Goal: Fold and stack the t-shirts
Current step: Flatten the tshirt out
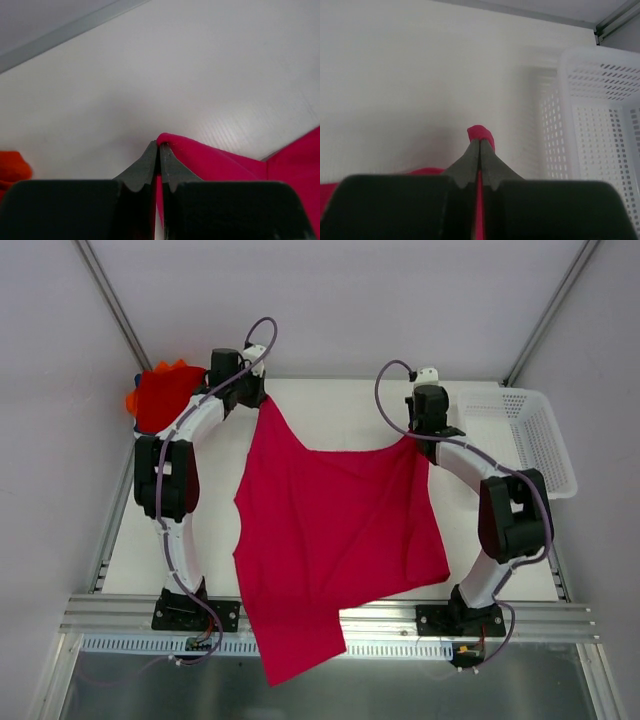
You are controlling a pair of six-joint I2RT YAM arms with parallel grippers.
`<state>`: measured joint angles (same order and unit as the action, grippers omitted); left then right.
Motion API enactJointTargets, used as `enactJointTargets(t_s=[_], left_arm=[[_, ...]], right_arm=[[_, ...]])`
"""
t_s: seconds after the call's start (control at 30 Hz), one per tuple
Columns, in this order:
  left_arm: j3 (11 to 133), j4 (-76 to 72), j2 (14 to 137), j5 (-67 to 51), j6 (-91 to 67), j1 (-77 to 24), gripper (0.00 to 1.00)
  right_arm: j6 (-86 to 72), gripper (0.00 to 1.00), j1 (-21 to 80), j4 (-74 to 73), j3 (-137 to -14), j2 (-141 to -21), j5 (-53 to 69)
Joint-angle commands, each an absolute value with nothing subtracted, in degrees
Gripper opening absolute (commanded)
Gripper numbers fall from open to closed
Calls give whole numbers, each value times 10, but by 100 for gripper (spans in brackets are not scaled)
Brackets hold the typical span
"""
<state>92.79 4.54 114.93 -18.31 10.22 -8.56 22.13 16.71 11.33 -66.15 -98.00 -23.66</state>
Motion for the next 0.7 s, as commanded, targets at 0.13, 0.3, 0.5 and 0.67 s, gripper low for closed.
enactJointTargets(t_s=[0.13, 0.3, 0.5, 0.67], left_arm=[[1088, 102, 1251, -178, 192, -44, 0], [1171, 119, 1310, -196, 201, -17, 0], [1214, 120, 1346, -182, 219, -7, 0], [1253, 119, 1375, -151, 231, -4, 0]], right_arm=[[258, 0, 138, 156, -776, -1082, -273], [265, 0, 121, 157, -800, -1111, -273], [259, 0, 118, 156, -819, -1144, -274], [261, 2, 118, 150, -846, -1165, -314]])
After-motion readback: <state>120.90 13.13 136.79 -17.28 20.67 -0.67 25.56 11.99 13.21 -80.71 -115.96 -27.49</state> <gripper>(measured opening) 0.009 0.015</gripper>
